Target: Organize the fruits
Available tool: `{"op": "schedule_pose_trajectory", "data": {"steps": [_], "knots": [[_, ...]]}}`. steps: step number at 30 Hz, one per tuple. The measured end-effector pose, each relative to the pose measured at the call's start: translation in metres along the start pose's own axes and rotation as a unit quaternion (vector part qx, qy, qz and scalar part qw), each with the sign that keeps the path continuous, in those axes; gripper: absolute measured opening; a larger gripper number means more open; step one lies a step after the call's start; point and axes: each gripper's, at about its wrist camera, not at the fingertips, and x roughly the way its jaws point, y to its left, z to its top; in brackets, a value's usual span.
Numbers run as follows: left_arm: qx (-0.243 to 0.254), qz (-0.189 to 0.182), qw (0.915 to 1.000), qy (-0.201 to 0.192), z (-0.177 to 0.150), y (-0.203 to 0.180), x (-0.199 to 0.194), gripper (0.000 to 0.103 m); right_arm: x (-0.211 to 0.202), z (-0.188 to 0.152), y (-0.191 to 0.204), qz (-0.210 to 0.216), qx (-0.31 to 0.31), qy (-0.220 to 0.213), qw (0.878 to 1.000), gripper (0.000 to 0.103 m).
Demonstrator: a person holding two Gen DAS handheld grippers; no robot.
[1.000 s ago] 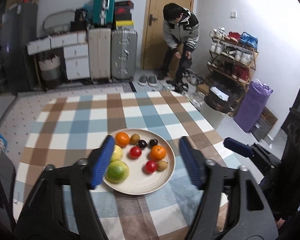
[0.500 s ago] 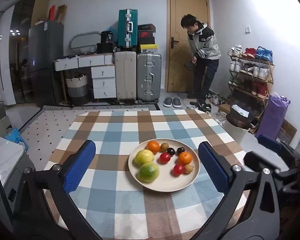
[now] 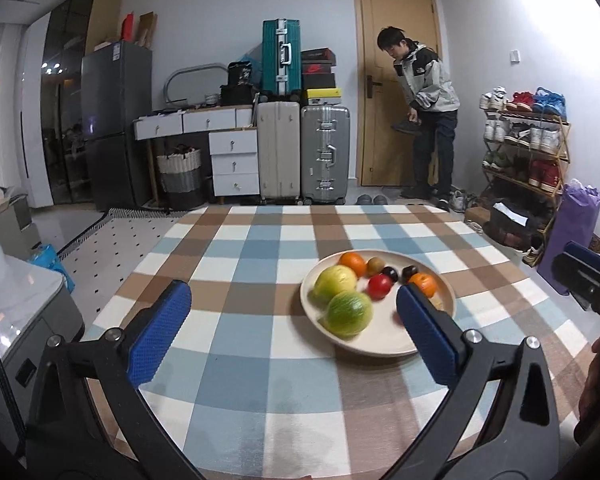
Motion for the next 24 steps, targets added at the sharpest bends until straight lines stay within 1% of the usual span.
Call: {"op": "schedule_pose_trajectory", "data": {"steps": [5, 7, 10, 13, 16, 19, 22, 24], "knots": [[-0.007, 0.010, 0.9999, -0.009, -0.013, 0.009, 0.014, 0.103, 0.008, -0.012, -0.004, 0.001, -0.017, 0.004, 1.000, 0.102], [-0.011, 0.016, 0.9996, -0.020, -0.017, 0.013, 0.017, 0.102, 0.010, -0.015, -0.005, 0.000, -0.022, 0.002, 1.000, 0.102], [-0.022, 0.026, 0.9989, -0.032, -0.023, 0.018, 0.025, 0.102, 0.009, -0.020, -0.007, -0.005, -0.027, -0.010, 1.000, 0.102], [-0.019, 0.027, 0.9983, -0.049, -0.026, 0.019, 0.026, 0.103, 0.009, -0.023, -0.009, -0.010, -0.026, -0.017, 0.999, 0.102], [-0.012, 0.022, 0.9985, -0.048, -0.024, 0.016, 0.028, 0.103, 0.009, -0.023, -0.009, -0.012, -0.026, -0.014, 0.999, 0.102], [0.003, 0.019, 0.9991, -0.037, -0.023, 0.011, 0.035, 0.103, 0.012, -0.024, -0.007, -0.016, -0.031, -0.002, 0.999, 0.102], [0.006, 0.021, 0.9991, -0.038, -0.023, 0.009, 0.036, 0.103, 0.015, -0.024, -0.001, -0.039, -0.044, 0.006, 0.998, 0.102], [0.001, 0.019, 0.9991, -0.039, -0.025, 0.011, 0.035, 0.103, 0.010, -0.025, 0.001, -0.047, -0.049, -0.004, 0.998, 0.103]]}}
